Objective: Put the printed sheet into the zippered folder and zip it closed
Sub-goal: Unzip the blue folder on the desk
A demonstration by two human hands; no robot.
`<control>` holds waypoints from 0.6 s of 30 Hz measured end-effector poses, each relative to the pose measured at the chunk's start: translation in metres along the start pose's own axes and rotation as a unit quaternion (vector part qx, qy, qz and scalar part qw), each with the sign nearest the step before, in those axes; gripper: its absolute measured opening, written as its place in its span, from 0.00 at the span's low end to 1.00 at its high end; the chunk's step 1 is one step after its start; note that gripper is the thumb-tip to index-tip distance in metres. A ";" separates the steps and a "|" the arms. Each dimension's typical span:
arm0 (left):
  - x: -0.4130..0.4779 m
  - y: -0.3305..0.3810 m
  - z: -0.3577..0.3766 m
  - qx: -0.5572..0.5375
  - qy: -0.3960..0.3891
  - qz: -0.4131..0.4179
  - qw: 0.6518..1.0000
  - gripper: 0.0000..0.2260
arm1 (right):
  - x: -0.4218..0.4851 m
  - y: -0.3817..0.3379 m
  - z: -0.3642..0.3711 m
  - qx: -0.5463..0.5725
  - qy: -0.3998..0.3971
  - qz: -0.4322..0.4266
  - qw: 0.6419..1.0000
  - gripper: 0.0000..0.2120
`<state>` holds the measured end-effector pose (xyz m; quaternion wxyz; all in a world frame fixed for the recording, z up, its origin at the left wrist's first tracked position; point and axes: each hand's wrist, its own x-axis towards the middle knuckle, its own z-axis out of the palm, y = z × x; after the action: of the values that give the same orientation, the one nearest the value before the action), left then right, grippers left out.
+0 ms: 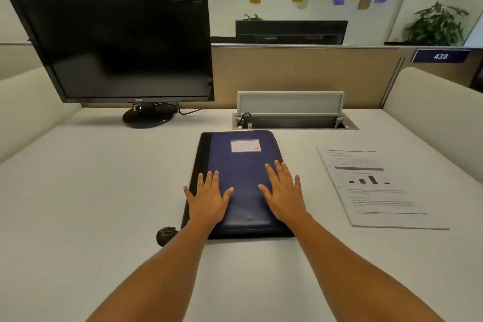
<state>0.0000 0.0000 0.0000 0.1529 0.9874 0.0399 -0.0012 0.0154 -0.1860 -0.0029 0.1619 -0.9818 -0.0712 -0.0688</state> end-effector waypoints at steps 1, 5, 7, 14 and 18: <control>-0.001 -0.001 0.001 0.006 -0.006 -0.005 1.000 0.30 | -0.004 0.002 0.002 -0.006 -0.012 0.005 1.000 0.29; -0.003 -0.005 0.010 0.036 -0.008 0.002 0.999 0.30 | -0.015 0.010 0.013 0.002 -0.068 0.027 0.997 0.27; -0.004 -0.006 0.012 0.051 -0.011 0.007 0.999 0.29 | -0.018 0.011 0.015 0.006 -0.075 0.025 0.997 0.27; -0.005 -0.010 0.015 0.071 -0.013 0.016 0.997 0.29 | -0.022 0.011 0.013 0.022 -0.069 0.025 0.997 0.27; -0.008 -0.013 0.014 0.074 -0.016 0.024 0.997 0.29 | -0.024 0.011 0.014 0.051 -0.044 0.072 0.995 0.30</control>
<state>-0.0086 0.0070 -0.0172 0.0803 0.9966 0.0135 -0.0158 -0.0045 -0.1940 -0.0233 0.2133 -0.9769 -0.0106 -0.0099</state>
